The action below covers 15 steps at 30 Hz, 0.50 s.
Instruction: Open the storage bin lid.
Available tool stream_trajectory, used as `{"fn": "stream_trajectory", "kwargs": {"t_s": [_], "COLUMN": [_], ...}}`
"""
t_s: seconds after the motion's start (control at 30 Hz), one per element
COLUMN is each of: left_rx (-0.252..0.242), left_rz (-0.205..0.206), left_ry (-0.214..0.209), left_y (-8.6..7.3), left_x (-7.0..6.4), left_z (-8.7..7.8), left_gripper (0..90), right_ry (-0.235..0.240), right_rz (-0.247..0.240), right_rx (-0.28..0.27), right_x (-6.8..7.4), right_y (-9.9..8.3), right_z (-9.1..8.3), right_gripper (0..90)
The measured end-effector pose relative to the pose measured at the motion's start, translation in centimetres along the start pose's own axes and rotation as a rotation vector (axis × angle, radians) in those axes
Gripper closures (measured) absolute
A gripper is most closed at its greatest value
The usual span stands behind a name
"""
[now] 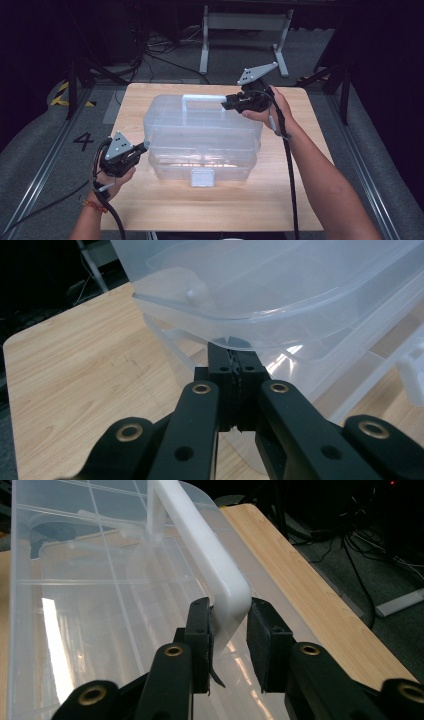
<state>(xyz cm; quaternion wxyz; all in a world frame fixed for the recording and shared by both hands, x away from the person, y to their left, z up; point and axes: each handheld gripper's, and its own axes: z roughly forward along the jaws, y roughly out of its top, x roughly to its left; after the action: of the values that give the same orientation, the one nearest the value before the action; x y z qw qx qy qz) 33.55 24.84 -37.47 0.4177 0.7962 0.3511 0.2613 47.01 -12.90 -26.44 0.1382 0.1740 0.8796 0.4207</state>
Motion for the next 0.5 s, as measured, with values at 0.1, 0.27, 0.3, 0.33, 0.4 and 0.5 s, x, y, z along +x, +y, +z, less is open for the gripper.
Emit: {"fn": "stream_trajectory", "kwargs": {"t_s": [0.1,0.27,0.3,0.33,0.4,0.5], "left_rx": [0.001,0.004,0.003,0.002,-0.002,0.0], "left_rz": [-0.008,-0.001,-0.005,-0.009,0.0,-0.005], "left_ry": [-0.003,-0.003,-0.003,-0.001,0.0,0.0], "left_y": [0.1,0.2,0.2,0.2,0.3,0.5], "left_x": [0.0,0.1,0.1,0.1,0.2,0.3], "left_z": [0.0,0.0,0.0,0.0,0.0,0.0], "left_gripper": [89.0,89.0,89.0,89.0,89.1,89.1], "right_ry": [-0.008,-0.047,-0.054,-0.061,-0.087,-0.113], "right_rz": [0.004,0.006,0.009,0.011,0.009,0.019], "right_rx": [-0.015,-0.045,-0.051,-0.058,-0.086,-0.098], "right_x": [-0.2,-0.6,-0.7,-0.8,-0.9,-1.3], "right_y": [-0.4,-1.2,-1.4,-1.6,-2.1,-3.2], "right_z": [-0.4,-1.9,-2.3,-2.7,-3.7,-4.7], "right_gripper": [71.3,70.0,69.6,69.1,68.2,66.3]}}
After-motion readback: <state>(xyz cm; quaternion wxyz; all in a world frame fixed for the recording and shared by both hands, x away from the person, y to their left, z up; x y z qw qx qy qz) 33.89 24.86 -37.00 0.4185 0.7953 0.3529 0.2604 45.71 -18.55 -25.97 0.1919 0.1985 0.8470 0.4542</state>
